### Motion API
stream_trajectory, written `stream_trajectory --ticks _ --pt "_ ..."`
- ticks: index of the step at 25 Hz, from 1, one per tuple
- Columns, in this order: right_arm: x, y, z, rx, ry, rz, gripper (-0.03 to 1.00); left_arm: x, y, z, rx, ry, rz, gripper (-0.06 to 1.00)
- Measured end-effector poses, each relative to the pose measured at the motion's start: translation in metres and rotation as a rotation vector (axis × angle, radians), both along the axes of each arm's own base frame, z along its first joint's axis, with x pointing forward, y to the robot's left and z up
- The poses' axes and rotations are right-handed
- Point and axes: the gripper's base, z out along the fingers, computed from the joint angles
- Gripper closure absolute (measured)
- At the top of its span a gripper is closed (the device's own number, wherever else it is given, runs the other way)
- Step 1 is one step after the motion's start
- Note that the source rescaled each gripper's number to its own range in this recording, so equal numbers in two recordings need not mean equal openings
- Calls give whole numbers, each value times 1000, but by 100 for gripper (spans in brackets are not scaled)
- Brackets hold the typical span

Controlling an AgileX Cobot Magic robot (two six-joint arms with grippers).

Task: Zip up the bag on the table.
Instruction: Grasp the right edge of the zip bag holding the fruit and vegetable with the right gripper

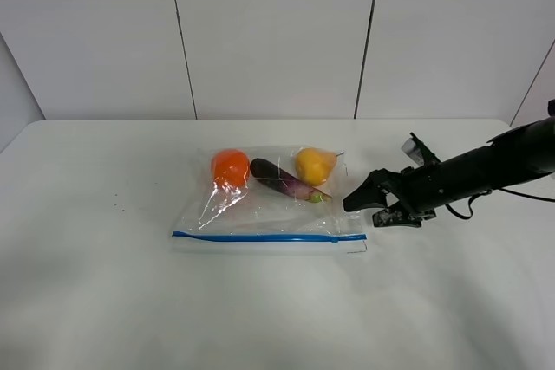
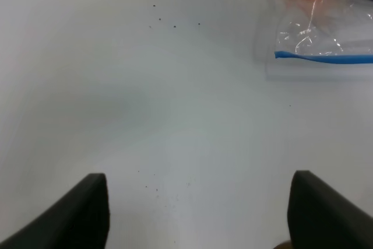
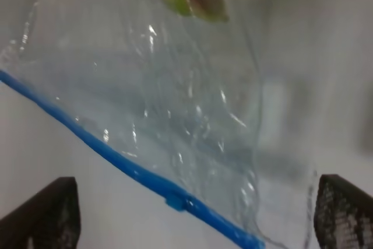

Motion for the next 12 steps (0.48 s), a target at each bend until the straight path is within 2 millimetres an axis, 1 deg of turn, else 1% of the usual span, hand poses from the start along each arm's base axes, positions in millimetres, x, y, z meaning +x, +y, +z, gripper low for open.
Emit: stream_trajectory --ticks 3,5,7,12 --pt "11 2 -2 38 6 8 8 0 0 0 0 0 0 -2" --pt "14 4 -5 63 16 23 10 0 0 0 0 0 0 -2" --pt "16 4 -11 75 32 28 12 0 0 0 0 0 0 -2" --pt "15 6 -26 101 82 30 14 0 0 0 0 0 0 -2"
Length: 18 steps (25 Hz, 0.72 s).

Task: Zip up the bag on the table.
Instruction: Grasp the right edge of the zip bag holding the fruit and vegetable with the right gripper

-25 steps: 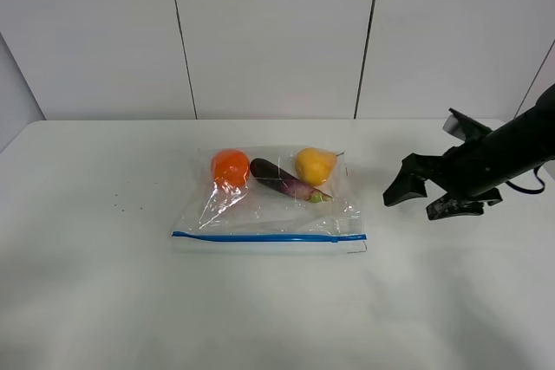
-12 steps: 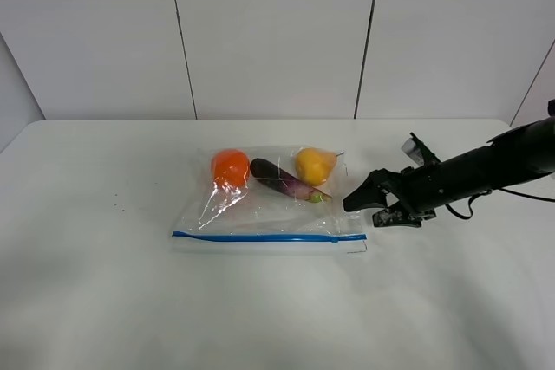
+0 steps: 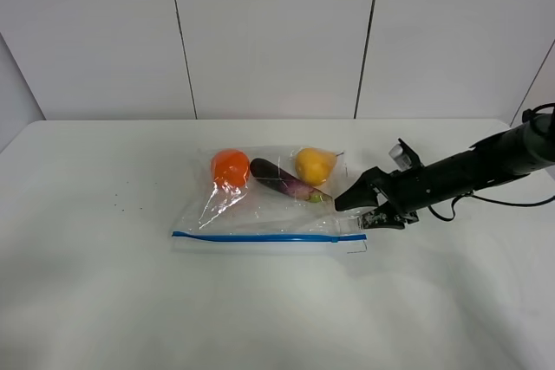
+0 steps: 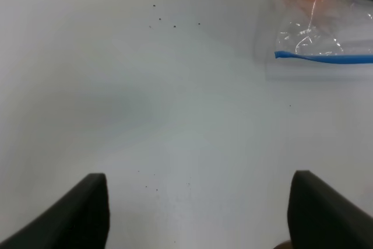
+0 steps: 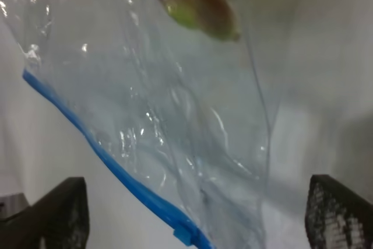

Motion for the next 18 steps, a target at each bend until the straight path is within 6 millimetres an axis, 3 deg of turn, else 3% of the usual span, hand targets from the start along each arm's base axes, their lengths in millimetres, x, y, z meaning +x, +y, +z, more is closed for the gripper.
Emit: stream_trajectory --ticks 7,13,18 --pt "-2 2 -13 39 43 6 19 0 0 0 0 0 0 -2" --pt "-2 2 -13 42 37 8 40 0 0 0 0 0 0 -2" --pt "-1 2 -14 27 30 1 45 0 0 0 0 0 0 -2"
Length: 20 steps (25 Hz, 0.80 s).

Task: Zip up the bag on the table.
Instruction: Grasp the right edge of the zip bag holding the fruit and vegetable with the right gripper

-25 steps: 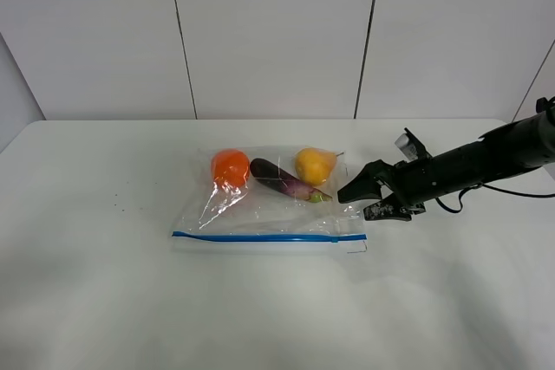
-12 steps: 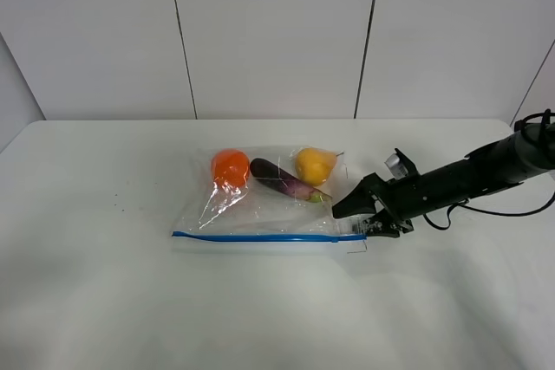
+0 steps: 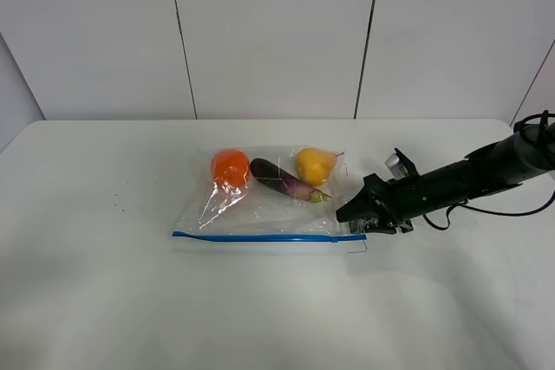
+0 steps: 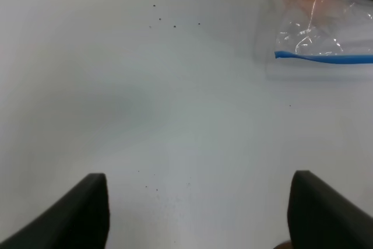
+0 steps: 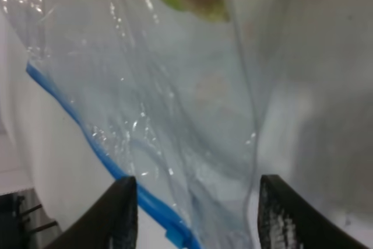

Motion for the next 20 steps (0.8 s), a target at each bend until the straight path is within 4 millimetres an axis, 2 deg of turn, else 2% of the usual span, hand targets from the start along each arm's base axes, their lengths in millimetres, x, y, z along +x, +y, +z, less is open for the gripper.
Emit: stream_trajectory --ticks 14,20 --pt "0 0 0 -3 -4 1 48 0 0 0 0 0 0 -2" --pt "0 0 0 -5 -6 5 69 0 0 0 0 0 0 -2"
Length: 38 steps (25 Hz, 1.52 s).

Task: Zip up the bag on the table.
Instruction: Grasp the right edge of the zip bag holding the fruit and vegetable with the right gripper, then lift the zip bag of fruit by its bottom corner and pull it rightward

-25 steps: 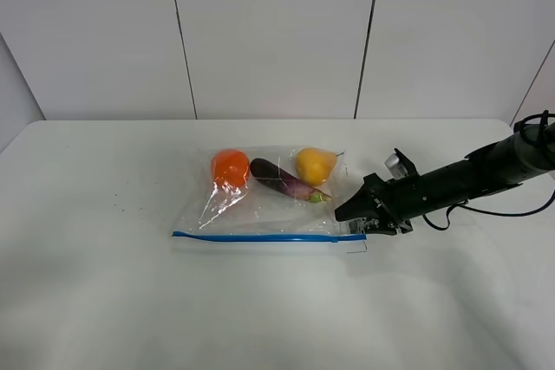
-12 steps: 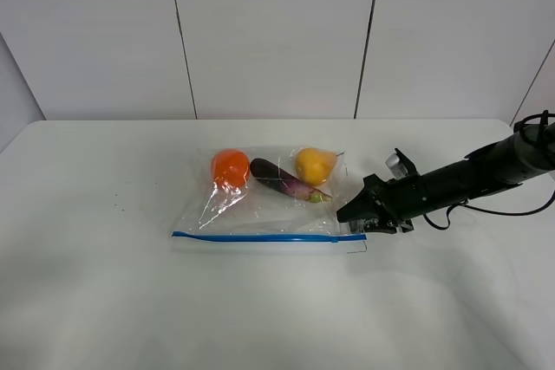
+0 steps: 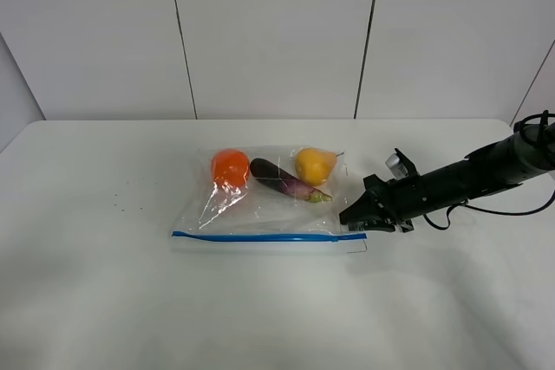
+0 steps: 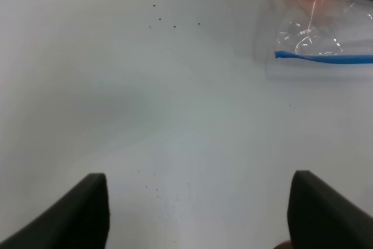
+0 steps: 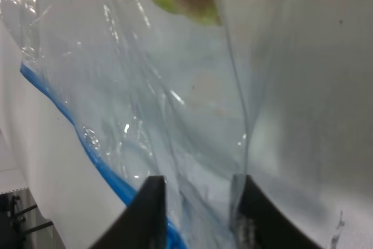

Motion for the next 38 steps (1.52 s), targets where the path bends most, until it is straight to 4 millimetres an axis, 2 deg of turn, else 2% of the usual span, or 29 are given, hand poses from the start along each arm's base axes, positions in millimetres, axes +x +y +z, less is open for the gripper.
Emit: stream_trajectory --ticks 2,6,7,13,21,30,38 --pt "0 0 0 -2 0 3 76 0 0 0 0 0 0 -2" --pt "0 0 0 -1 0 4 95 0 0 0 0 0 0 -2" --pt "0 0 0 0 0 6 97 0 0 0 0 0 0 -2" --pt "-2 2 2 30 14 17 97 0 0 0 0 0 0 -2" --pt "-3 9 14 195 88 -17 97 0 0 0 0 0 0 -2" --pt "3 13 24 333 207 -147 97 0 0 0 0 0 0 -2" --pt "5 13 25 364 273 -204 97 0 0 0 0 0 0 -2"
